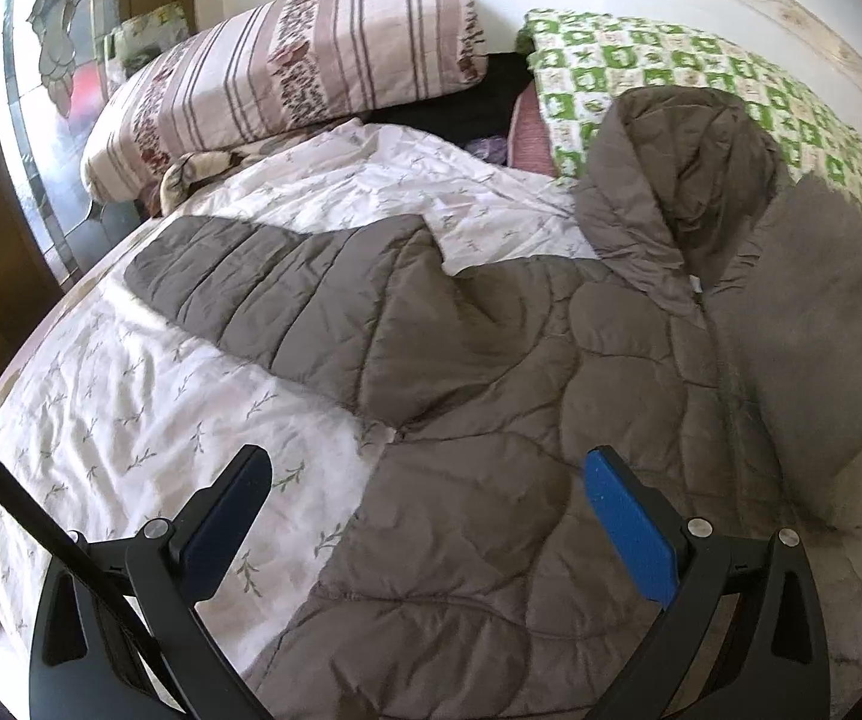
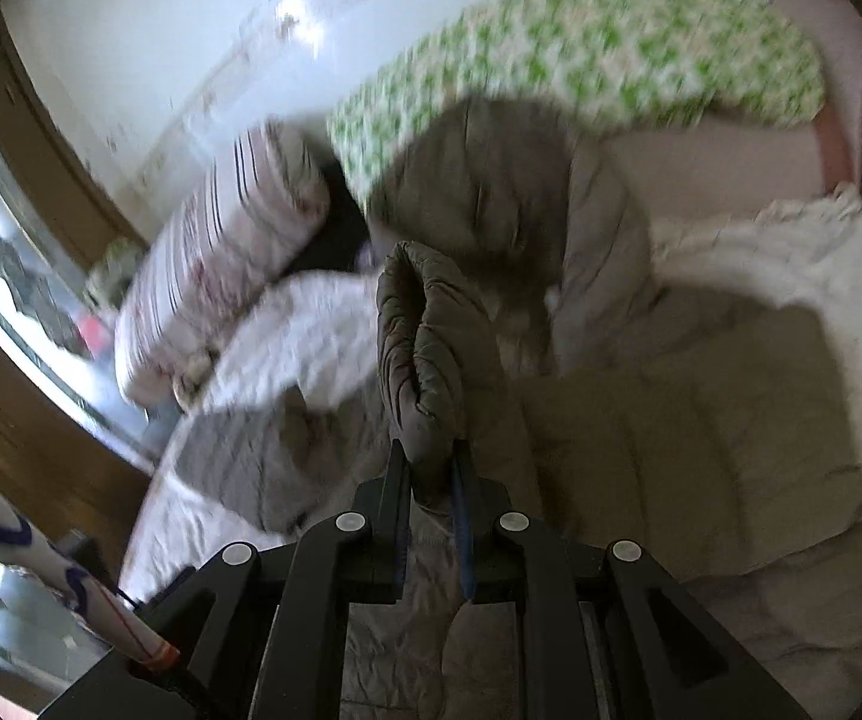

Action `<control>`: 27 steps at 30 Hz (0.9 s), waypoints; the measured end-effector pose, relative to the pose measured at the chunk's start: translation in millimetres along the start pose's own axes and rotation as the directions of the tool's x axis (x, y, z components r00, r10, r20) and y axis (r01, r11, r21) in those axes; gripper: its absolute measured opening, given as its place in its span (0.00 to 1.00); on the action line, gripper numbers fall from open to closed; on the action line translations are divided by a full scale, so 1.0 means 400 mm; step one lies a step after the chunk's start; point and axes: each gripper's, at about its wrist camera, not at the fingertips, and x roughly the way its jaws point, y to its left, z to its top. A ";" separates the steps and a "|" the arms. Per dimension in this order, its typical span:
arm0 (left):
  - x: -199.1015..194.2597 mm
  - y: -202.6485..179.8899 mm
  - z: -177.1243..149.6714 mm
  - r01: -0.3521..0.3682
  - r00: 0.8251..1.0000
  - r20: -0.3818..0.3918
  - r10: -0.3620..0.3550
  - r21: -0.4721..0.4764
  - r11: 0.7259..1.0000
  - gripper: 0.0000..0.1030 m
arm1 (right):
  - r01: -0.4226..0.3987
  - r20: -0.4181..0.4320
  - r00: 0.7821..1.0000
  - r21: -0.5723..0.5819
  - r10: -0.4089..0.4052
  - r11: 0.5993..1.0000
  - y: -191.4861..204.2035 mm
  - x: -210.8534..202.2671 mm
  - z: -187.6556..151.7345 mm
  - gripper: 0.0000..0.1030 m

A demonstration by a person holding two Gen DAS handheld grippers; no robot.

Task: Fold large clothes
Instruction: 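Carry the sleeve across the jacket body with the right tool, then open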

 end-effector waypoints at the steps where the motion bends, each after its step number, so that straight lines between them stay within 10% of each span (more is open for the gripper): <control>1: 0.004 0.002 0.001 0.002 1.000 -0.005 -0.002 -0.004 1.000 1.00 | 0.005 -0.036 0.999 -0.003 -0.005 1.000 0.002 0.035 -0.021 0.13; 9: 0.033 -0.013 0.003 -0.003 1.000 -0.026 0.003 -0.006 1.000 1.00 | -0.036 -0.151 0.988 -0.057 0.027 0.998 0.025 0.177 -0.112 0.17; 20: 0.050 -0.043 0.002 -0.009 1.000 -0.020 0.008 -0.026 1.000 1.00 | -0.096 -0.060 0.994 -0.097 0.091 0.991 -0.051 0.012 -0.075 0.25; 24: 0.062 -0.068 0.001 0.003 1.000 -0.018 -0.003 -0.004 1.000 1.00 | 0.040 0.010 0.999 -0.023 -0.040 0.999 -0.169 -0.024 -0.044 0.25; 27: 0.093 -0.092 -0.004 -0.005 0.999 -0.045 0.006 0.035 0.999 1.00 | 0.275 0.005 0.961 0.022 -0.275 0.961 -0.286 -0.014 -0.031 0.25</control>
